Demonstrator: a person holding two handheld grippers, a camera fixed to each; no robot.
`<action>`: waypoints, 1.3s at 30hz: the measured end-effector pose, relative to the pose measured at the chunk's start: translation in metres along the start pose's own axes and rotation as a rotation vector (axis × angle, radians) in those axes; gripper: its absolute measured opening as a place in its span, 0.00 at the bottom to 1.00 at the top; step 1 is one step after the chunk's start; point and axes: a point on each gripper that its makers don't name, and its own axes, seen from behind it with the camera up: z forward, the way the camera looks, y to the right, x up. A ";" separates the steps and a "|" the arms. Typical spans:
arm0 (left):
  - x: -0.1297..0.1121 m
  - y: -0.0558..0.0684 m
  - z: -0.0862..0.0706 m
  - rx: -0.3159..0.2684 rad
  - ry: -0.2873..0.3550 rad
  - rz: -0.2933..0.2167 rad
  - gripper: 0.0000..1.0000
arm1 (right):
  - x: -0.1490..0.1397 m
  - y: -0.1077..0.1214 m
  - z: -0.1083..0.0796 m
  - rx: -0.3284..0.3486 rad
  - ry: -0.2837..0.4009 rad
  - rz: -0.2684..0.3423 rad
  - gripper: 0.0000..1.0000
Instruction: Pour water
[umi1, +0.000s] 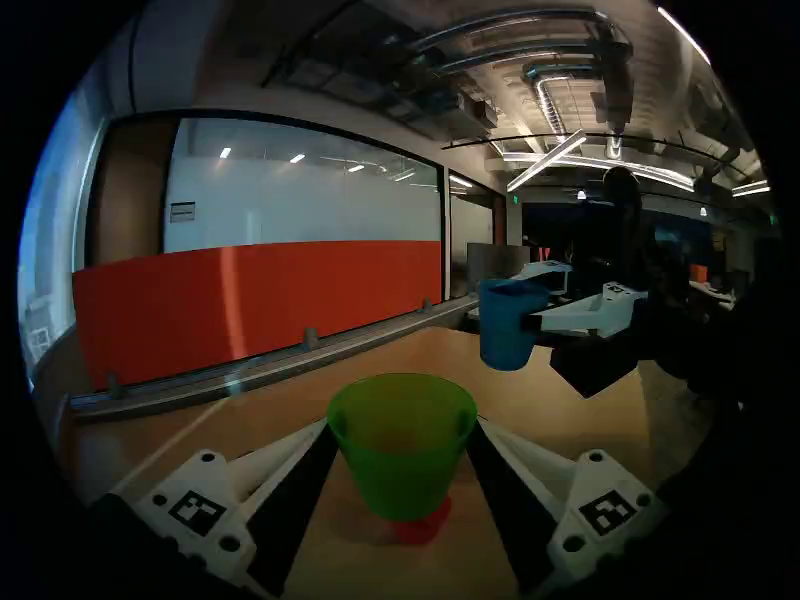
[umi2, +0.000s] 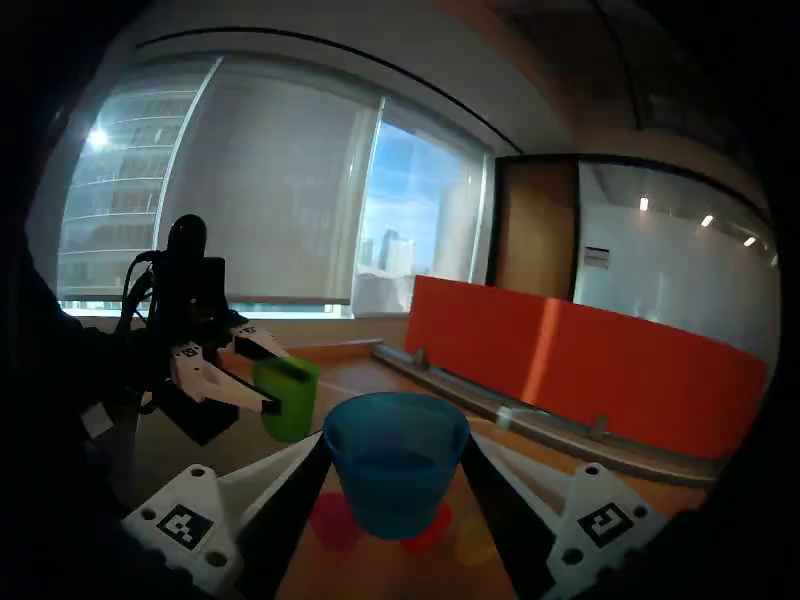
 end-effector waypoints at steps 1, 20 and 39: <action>0.000 0.001 0.000 -0.001 0.000 -0.002 0.87 | 0.001 0.000 0.001 0.002 0.000 -0.008 0.91; -0.013 0.027 0.005 -0.033 0.005 0.010 0.87 | 0.028 0.009 0.014 0.005 0.018 -0.168 0.90; -0.020 0.052 0.013 -0.074 0.006 0.023 0.87 | 0.051 0.006 0.026 0.009 0.033 -0.352 0.91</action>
